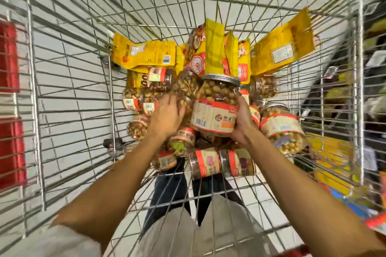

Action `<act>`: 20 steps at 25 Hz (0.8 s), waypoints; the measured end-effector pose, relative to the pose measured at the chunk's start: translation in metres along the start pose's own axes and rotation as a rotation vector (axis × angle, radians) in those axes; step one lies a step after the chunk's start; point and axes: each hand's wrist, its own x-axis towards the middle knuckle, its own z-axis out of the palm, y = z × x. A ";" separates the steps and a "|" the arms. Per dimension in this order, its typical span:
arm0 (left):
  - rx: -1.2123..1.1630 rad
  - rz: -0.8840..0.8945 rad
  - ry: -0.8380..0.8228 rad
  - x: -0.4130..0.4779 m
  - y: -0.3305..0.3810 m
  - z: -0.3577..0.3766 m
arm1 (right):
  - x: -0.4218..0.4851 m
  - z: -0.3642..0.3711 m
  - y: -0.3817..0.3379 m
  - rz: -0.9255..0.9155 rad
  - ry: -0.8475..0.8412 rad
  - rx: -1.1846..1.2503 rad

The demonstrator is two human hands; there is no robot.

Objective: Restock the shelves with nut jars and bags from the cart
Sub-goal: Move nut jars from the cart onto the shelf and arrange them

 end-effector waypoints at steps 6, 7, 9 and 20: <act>0.524 -0.191 -0.287 0.038 0.037 0.030 | 0.012 -0.006 -0.003 0.014 0.023 0.037; 0.508 -0.201 -0.278 0.036 0.037 0.032 | 0.011 -0.005 -0.002 0.023 0.017 0.048; 0.443 -0.189 -0.193 0.030 0.029 0.032 | 0.007 -0.003 0.000 0.043 0.020 0.048; -1.387 -0.429 -0.545 -0.043 0.033 -0.122 | -0.129 -0.011 -0.029 -0.242 -0.032 0.255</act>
